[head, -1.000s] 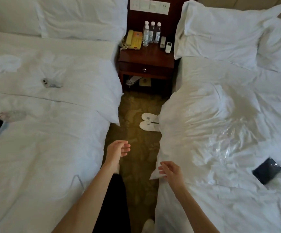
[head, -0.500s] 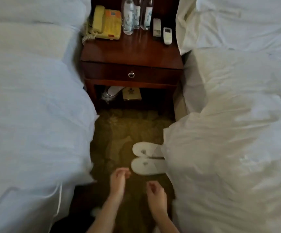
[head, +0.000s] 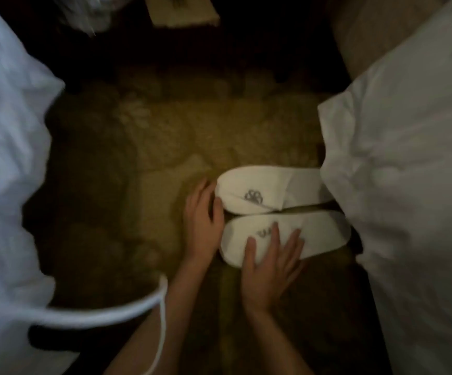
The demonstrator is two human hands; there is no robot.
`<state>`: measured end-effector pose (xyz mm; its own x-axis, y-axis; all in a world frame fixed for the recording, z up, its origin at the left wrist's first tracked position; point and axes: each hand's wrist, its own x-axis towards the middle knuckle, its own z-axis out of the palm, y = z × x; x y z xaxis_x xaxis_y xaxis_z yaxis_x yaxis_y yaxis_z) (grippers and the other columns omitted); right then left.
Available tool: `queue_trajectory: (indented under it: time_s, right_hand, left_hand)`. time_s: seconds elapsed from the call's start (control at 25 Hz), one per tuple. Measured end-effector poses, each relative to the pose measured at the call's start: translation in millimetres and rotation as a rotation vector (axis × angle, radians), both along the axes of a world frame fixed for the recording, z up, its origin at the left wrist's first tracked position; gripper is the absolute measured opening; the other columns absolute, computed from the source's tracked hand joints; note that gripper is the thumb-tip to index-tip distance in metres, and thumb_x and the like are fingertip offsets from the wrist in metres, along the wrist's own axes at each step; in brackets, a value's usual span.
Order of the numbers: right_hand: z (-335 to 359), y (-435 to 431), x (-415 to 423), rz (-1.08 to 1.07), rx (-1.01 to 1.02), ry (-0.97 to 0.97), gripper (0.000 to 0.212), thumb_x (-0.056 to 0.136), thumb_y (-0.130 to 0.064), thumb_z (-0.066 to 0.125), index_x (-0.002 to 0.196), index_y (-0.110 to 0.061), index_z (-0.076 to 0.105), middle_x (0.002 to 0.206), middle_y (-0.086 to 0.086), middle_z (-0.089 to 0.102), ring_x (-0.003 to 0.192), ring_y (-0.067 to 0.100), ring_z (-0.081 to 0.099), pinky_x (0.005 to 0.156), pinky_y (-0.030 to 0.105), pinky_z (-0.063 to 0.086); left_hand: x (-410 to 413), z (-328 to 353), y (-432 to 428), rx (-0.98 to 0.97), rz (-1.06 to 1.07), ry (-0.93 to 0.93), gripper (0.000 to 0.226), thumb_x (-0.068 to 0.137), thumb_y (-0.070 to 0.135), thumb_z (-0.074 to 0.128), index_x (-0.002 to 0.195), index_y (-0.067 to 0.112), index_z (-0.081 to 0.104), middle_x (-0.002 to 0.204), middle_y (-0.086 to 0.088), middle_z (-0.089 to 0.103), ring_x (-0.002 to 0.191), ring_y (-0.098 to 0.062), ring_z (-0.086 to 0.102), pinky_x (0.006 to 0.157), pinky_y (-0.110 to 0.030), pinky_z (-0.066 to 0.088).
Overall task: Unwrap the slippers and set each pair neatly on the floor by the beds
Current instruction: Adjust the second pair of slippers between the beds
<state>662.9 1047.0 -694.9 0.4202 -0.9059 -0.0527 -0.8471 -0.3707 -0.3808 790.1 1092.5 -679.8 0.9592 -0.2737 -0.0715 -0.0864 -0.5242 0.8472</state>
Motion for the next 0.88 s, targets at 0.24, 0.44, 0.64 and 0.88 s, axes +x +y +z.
queue_trajectory:
  time_s: [0.24, 0.44, 0.64, 0.88]
  right_hand:
    - [7.0, -45.7, -11.5, 0.020, -0.003, -0.020, 0.069, 0.086, -0.067, 0.044, 0.146, -0.034, 0.040, 0.165, 0.004, 0.020, 0.152, 0.025, 0.012, 0.120, 0.060, 0.010]
    - [17.3, -129.0, -8.2, -0.046, -0.026, -0.057, 0.069, 0.088, -0.062, 0.053, 0.145, -0.024, 0.047, 0.153, 0.007, 0.044, 0.142, 0.031, 0.037, 0.114, 0.056, 0.028]
    - [21.7, -150.1, -8.1, 0.060, -0.027, 0.016, 0.071, 0.091, -0.058, 0.052, 0.151, -0.021, 0.039, 0.159, 0.008, 0.035, 0.147, 0.029, 0.031, 0.119, 0.044, 0.026]
    - [25.0, -150.8, -9.1, 0.030, -0.088, -0.093, 0.055, 0.096, -0.042, 0.057, 0.139, -0.008, 0.055, 0.150, 0.016, 0.048, 0.142, 0.030, 0.040, 0.118, 0.033, 0.026]
  left_hand:
    - [-23.1, -9.8, -14.8, 0.133, -0.037, -0.125, 0.046, 0.095, 0.037, 0.042, 0.138, 0.023, 0.049, 0.154, -0.001, 0.039, 0.143, -0.016, 0.030, 0.121, -0.037, 0.014]
    - [-33.4, -9.9, -7.3, 0.063, -0.071, -0.138, 0.051, 0.094, 0.037, 0.042, 0.143, 0.020, 0.044, 0.158, -0.003, 0.031, 0.144, -0.018, 0.028, 0.117, -0.048, 0.026]
    - [-50.2, -9.8, -7.2, 0.139, -0.093, -0.169, 0.057, 0.094, 0.038, 0.041, 0.147, 0.017, 0.038, 0.161, -0.007, 0.022, 0.148, -0.020, 0.022, 0.115, -0.047, 0.030]
    - [-48.0, -11.6, -20.9, 0.108, -0.071, -0.144, 0.055, 0.095, 0.031, 0.041, 0.148, 0.015, 0.037, 0.161, -0.007, 0.021, 0.148, -0.019, 0.021, 0.115, -0.043, 0.033]
